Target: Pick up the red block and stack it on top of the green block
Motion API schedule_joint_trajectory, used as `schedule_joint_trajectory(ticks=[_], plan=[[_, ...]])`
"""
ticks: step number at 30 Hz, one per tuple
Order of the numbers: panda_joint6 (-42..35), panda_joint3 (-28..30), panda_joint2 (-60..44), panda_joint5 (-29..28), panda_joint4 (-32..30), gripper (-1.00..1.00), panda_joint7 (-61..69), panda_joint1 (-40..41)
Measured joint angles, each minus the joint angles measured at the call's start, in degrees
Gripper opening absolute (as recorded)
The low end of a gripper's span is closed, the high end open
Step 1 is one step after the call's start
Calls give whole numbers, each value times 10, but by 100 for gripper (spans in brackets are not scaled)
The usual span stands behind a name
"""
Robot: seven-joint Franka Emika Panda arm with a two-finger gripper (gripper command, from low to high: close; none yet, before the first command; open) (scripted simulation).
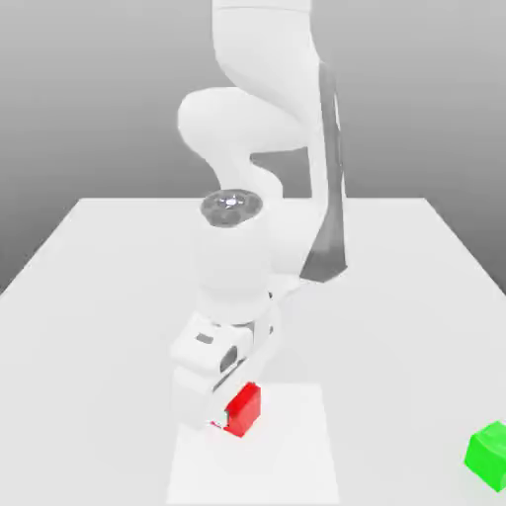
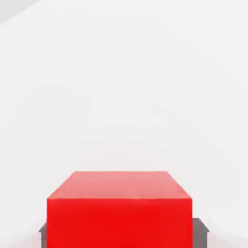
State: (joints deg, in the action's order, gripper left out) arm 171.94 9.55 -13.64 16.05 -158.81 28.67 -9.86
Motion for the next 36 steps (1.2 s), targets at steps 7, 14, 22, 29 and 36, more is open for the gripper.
schedule_joint_trajectory(ticks=[7, 14, 22, 29, 36], plan=[[-33, 42, 44, -57, -3, -100, -40, -28], [-86, 74, 109, -136, -13, -100, -98, -39], [-141, 44, 133, -197, 19, -100, -150, -16], [-199, -33, 83, -215, 131, -100, -179, -117], [-255, -105, 19, -190, 243, -100, -176, -183]])
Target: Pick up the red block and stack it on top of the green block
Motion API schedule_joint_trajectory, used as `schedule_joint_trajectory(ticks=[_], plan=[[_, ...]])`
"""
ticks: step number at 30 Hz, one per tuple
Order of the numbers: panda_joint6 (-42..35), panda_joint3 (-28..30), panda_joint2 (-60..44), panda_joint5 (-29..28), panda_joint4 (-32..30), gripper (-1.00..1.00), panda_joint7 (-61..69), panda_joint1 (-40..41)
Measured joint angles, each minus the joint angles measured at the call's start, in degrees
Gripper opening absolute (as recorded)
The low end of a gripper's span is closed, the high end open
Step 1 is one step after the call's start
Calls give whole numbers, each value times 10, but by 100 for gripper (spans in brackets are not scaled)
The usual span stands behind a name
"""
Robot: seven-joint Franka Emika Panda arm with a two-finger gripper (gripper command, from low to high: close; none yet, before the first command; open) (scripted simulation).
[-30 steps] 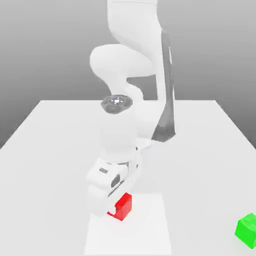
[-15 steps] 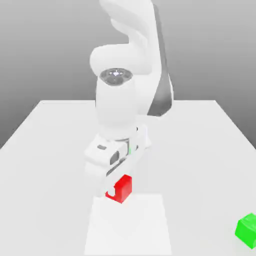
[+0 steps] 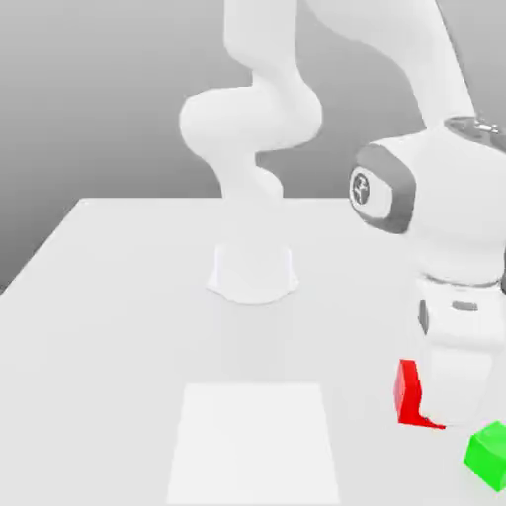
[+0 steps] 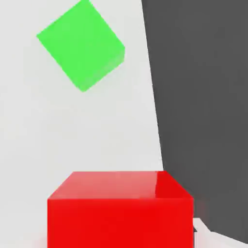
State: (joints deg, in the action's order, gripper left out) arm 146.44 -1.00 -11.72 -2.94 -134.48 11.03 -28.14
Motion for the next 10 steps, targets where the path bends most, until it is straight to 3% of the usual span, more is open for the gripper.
schedule_joint_trajectory(ticks=[5, 6, 10], plan=[[32, -26, -77, 5, 41, -100, -1, -24], [50, -25, -97, 3, 43, 100, -3, -26], [50, -25, -97, 3, 43, 100, -3, -26]])
